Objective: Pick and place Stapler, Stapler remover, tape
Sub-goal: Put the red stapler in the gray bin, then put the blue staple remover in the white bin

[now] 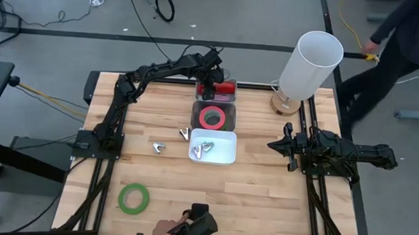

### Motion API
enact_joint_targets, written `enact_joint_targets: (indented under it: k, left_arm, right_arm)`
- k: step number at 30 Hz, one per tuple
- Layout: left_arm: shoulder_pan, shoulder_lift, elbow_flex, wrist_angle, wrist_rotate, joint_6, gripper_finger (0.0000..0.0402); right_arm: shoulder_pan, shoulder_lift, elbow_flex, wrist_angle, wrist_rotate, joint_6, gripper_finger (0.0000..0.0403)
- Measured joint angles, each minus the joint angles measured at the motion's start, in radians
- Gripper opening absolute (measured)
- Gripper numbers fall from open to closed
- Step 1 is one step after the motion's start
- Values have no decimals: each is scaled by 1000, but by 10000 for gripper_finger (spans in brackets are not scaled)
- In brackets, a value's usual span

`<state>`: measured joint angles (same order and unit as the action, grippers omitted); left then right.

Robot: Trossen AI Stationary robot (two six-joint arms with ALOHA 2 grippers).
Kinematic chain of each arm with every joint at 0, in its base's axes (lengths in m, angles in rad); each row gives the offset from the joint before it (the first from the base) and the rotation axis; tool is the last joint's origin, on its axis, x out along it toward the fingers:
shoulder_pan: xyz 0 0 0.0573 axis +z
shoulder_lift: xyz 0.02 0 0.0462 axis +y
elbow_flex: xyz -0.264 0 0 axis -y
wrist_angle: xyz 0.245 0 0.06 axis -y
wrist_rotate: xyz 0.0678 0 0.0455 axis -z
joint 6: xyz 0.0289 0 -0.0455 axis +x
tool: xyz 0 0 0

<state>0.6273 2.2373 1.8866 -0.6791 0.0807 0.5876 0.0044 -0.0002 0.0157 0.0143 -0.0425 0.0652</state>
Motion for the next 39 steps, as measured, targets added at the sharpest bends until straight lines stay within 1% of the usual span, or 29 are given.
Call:
enact_joint_targets:
  k: [6,10,13,17,23,27,31,33,39]
  left_arm:
    - [-3,-8,0,-5,0,-18,268]
    - [-3,-8,48,-49,21,-72,283]
    - [-3,-10,89,-61,21,-79,286]
    - [0,-10,175,-115,22,-105,287]
    - [-9,-10,294,-244,21,-114,287]
    - [-22,-10,345,-323,21,-145,287]
    - [-26,-10,390,-382,24,-206,287]
    - [-25,-10,405,-401,23,-211,287]
    - [-39,-23,402,-423,32,-243,287]
  right_arm:
    - [0,0,0,0,0,0,13]
    - [0,0,0,0,0,0,13]
    - [0,0,0,0,0,0,13]
    - [0,0,0,0,0,0,13]
    - [0,0,0,0,0,0,13]
    - [0,0,0,0,0,0,13]
    - [0,0,0,0,0,0,13]
    - [0,0,0,0,0,0,13]
    - [0,0,0,0,0,0,13]
